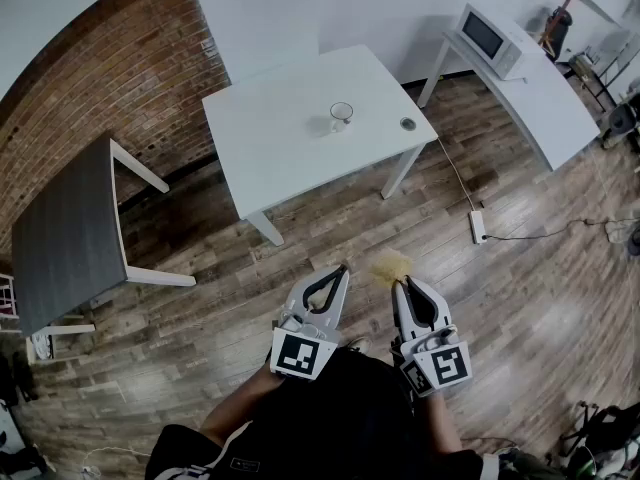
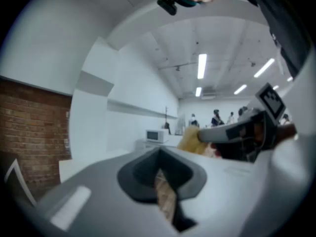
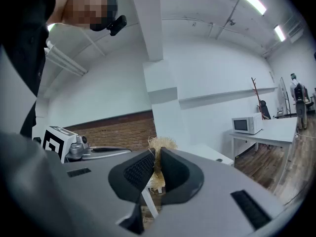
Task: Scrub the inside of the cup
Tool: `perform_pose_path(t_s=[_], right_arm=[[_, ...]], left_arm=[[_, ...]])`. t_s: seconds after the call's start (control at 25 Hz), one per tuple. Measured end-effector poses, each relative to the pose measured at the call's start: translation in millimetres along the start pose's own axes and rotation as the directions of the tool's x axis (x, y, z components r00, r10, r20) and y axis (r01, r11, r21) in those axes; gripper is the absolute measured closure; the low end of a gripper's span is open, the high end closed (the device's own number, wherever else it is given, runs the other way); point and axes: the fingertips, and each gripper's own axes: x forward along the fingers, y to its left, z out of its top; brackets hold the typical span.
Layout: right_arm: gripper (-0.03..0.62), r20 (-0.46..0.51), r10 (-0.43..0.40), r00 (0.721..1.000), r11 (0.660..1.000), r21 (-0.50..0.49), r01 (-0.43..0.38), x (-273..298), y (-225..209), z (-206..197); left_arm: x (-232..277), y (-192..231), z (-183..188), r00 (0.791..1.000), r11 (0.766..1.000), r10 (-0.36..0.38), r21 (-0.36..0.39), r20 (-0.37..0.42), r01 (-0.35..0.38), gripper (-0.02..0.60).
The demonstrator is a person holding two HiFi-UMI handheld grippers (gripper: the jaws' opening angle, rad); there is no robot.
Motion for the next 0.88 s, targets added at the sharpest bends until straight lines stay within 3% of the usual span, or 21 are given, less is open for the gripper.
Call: perform_pose_path(t_s=[0.32, 0.52, 0.88], right_arm=[[0.564, 0.044, 0.012, 0.999, 1.0, 0.004, -0.013, 10.7, 7.5, 11.5], [0.563, 0.018, -0.024, 1.0, 1.0, -0.014, 0.025, 16.1, 6.8, 4.7], [0.563, 0.027, -0.072, 0.997, 0.997, -0.011, 0.072, 59.1, 16.6, 7.6]], left_arm=[[1.5, 9.0, -0.7, 1.0, 1.0, -0.004, -0.003, 0.006, 0.004, 0.578], [0.1, 18.4, -7.4, 1.0, 1.0, -0.015, -0.012, 0.003, 0.015, 0.578], [-3.0, 65.1, -23.7, 0.999, 0.999, -0.049, -0.014, -0.018, 0.049, 0.578]])
